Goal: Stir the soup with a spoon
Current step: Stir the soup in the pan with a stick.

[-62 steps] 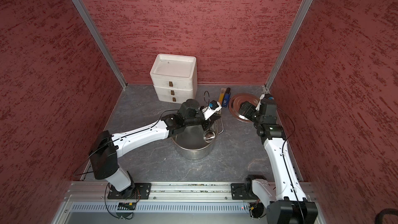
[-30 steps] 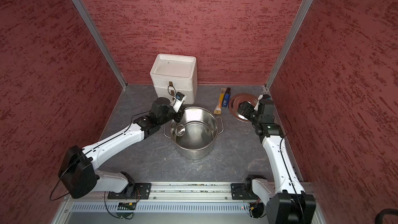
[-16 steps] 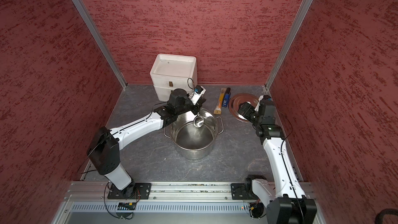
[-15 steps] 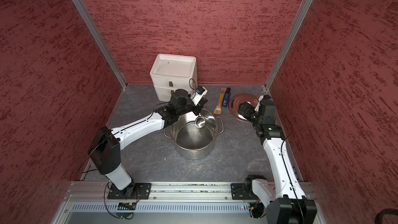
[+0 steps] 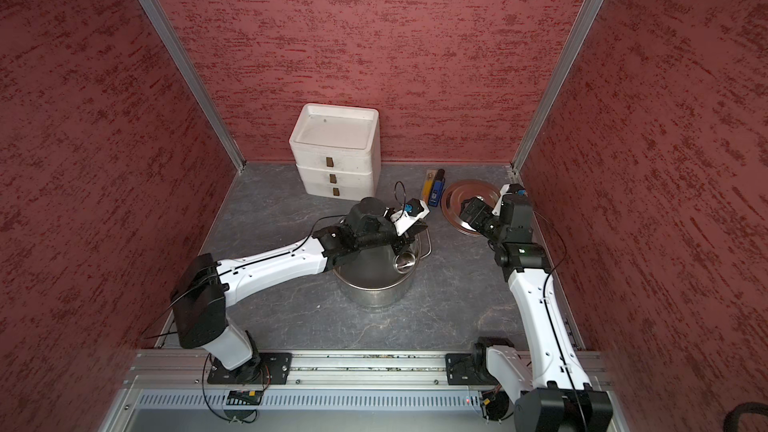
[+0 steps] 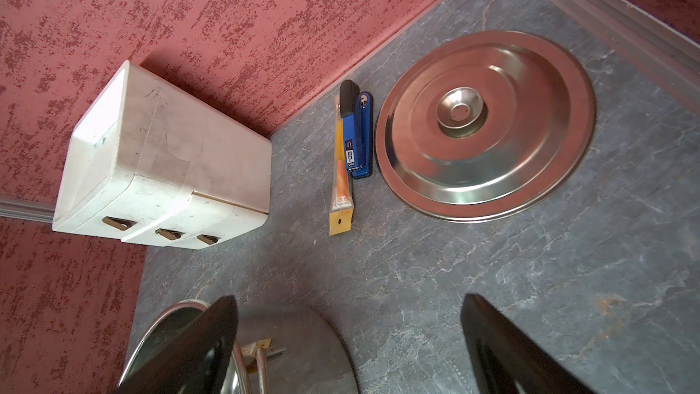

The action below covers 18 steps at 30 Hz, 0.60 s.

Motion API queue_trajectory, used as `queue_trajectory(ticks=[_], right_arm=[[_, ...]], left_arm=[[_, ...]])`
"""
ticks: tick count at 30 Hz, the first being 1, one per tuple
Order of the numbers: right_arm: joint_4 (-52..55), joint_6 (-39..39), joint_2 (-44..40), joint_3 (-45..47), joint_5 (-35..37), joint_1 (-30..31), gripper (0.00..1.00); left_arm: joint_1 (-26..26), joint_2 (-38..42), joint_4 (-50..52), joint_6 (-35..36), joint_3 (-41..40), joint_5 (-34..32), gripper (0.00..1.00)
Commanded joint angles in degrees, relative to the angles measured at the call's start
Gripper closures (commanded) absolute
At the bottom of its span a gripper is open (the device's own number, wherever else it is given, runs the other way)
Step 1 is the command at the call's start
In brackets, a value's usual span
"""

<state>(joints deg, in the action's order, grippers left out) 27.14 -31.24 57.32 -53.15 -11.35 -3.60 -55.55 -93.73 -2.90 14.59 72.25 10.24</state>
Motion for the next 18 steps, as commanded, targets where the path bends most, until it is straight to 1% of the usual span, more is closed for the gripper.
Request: queue_trajectory(ticks=[1,6,12,15,18], right_arm=[[-1.45,-0.05,-0.24,0.85,-0.18,-0.35,0.03],[-2.27,-0.18,0.1,1.46,-0.47,-0.33,0.03],[-3.67,-0.88,1.32,1.34,-1.31,-0.36,0.03],[-3.95,-0.87,1.86,0.96,-1.46,-0.37,0.03],[-4.04,-0.86,2.16,0.71,-1.56,-0.37,0.04]], left_arm=[[-2.12,5.7,1.31,-1.2,-3.08,-1.07,1.0],[-4.23,12.78,5.64,-2.86,-8.33,-4.76,1.0],[-3.83,18.86,8.86,-3.89,-14.24,-10.45,1.0],[-1.52,21.38,9.15,-4.95,-16.81,-12.44,1.0],[2.61,23.79,8.68,-5.48,-19.19,-13.87,1.0]])
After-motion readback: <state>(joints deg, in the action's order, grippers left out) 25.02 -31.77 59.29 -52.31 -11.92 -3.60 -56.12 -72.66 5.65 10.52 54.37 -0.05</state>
